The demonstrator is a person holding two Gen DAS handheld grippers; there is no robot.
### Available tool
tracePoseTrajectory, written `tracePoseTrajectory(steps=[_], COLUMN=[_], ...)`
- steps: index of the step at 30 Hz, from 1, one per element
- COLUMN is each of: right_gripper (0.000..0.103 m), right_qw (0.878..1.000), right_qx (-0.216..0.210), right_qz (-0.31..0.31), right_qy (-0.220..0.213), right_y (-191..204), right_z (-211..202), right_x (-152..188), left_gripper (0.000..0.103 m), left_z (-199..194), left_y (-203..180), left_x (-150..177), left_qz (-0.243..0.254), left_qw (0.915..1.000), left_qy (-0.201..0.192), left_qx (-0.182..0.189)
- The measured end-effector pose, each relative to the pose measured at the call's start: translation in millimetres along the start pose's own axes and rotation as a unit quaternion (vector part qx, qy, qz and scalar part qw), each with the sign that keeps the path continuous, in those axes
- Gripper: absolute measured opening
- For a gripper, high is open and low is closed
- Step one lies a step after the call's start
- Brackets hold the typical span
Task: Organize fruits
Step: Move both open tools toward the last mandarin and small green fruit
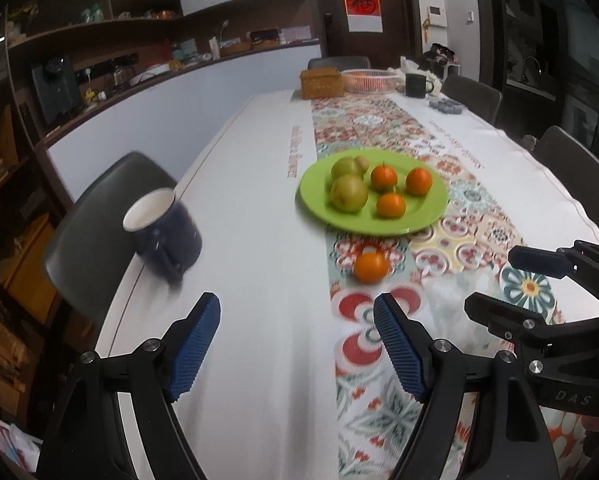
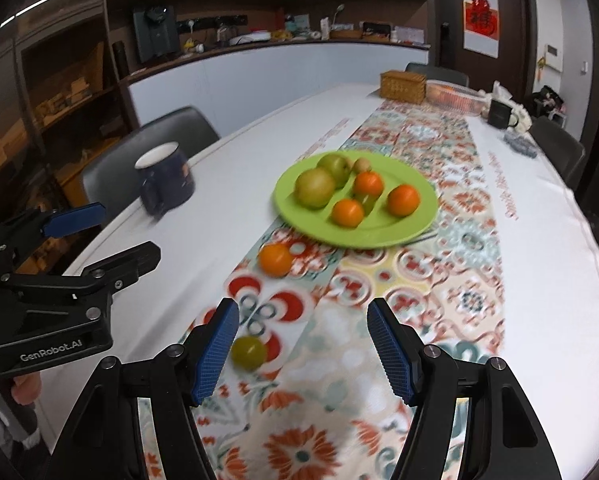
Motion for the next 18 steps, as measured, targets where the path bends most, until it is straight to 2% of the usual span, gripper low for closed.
tracePoseTrajectory(steps=[11,18], right_gripper=[0.067,0.061], right_qw=[0.998,0.996], right_qx=[-0.015,-0.019], right_qz=[-0.032,-0.029], right_qy=[0.057,0.083], right_y=[28,31], right_z=[31,50], right_x=[29,37], left_gripper=[0.079,0.079], left_z=[14,27], left_y=[17,17], left_x=[43,57], left_qz=[-0.020,-0.025], left_qw=[0.9989,0.9978], left_qy=[0.042,0.062], left_qx=[-0.011,-0.007])
Point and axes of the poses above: each gripper's, at about its wrist camera, not at the fingertips, and z roughly the way its jaws point, y to its left, x to its underside, the point moved 8 cm from there along z, roughly the way its jaws point
